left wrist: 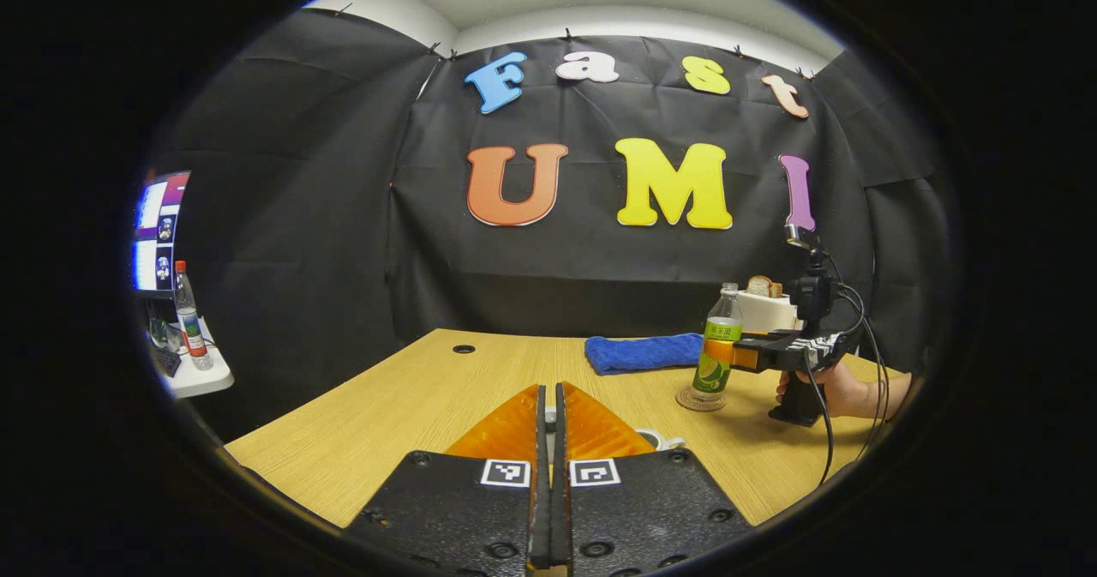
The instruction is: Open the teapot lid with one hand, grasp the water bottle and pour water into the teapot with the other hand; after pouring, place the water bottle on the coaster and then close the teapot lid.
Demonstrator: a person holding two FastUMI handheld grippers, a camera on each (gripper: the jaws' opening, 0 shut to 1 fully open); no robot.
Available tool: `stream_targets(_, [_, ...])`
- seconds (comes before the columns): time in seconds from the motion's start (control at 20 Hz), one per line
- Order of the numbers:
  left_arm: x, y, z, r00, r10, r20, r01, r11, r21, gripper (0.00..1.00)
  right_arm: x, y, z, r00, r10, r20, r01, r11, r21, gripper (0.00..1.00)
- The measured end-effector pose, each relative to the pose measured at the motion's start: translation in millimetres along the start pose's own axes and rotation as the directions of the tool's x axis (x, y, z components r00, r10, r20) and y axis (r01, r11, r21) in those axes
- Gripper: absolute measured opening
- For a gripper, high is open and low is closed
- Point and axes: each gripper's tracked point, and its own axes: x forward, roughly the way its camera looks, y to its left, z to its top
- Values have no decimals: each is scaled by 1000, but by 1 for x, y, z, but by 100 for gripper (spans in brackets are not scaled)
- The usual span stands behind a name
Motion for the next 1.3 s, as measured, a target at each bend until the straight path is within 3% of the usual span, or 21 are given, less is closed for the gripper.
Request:
stream_targets(0.35, [4, -11, -2, 1000, -22, -3, 22, 1000, 5, 3, 1, 4, -6, 1000, -6, -10, 5, 1000, -21, 75])
stream_targets(0.4, [4, -14, -2, 1000, -26, -1, 26, 1000, 1, 3, -1, 7, -8, 1000, 8, -21, -8, 1000, -11, 79])
stream_targets(0.5, [6, -19, -3, 999, -38, -1, 38, 999, -20, 3, -11, 7, -3, 1000, 8, -20, -8, 1000, -2, 97])
stream_targets(0.8, [23, -44, -6, 998, -50, 26, 50, 999, -9, 3, -106, 4, 23, 998, 19, 53, -21, 999, 28, 95])
stream_targets(1.1, [56, -80, -26, 994, -103, 20, 102, 994, 24, 3, -196, -22, 21, 986, -93, 137, 90, 996, 29, 96])
stream_targets(1.3, [68, -87, -42, 995, -103, -11, 103, 994, 22, 3, -216, -29, 10, 980, -122, 157, 128, 992, -24, 96])
